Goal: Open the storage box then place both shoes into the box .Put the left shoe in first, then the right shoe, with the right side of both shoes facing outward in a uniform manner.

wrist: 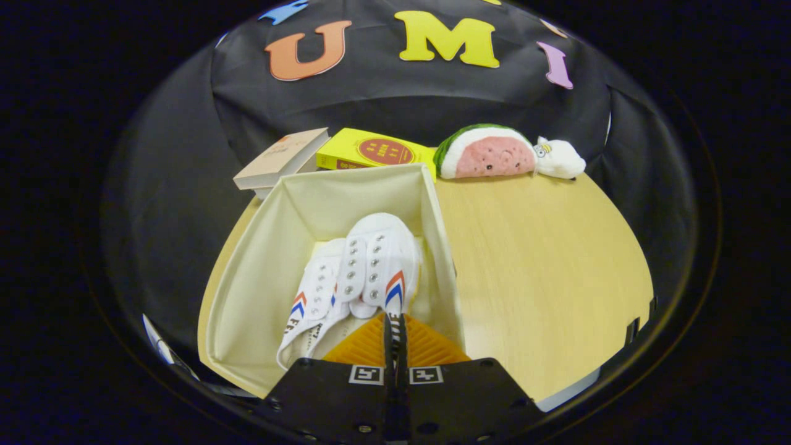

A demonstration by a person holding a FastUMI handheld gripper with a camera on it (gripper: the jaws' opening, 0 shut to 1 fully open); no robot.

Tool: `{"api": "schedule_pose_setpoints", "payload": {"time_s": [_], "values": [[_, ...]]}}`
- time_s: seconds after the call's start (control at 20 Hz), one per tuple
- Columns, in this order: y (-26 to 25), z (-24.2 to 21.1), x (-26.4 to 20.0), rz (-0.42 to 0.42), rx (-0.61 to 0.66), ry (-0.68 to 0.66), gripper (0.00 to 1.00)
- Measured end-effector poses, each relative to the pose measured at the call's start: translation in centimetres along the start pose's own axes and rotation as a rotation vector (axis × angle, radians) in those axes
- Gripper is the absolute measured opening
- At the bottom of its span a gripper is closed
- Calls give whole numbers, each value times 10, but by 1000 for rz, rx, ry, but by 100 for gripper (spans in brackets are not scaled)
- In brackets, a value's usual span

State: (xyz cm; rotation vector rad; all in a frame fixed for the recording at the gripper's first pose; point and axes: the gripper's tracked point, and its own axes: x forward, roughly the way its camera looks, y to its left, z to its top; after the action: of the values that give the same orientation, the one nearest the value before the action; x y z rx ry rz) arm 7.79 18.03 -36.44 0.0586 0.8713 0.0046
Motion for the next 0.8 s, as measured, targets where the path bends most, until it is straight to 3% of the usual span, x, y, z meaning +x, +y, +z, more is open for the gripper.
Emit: {"api": "schedule_pose_setpoints", "payload": {"time_s": [0.1, 0.15, 0.25, 0.3, 0.5, 0.8], "values": [[3, 3, -5, -6, -14, -26, 1], [-1, 11, -8, -31, -36, -75, 13], [5, 22, -23, -36, -83, -135, 22], [12, 23, -31, -11, -99, -138, 33], [0, 33, -62, -10, -98, -173, 97], [-39, 72, -125, -33, -71, -303, 96]]}}
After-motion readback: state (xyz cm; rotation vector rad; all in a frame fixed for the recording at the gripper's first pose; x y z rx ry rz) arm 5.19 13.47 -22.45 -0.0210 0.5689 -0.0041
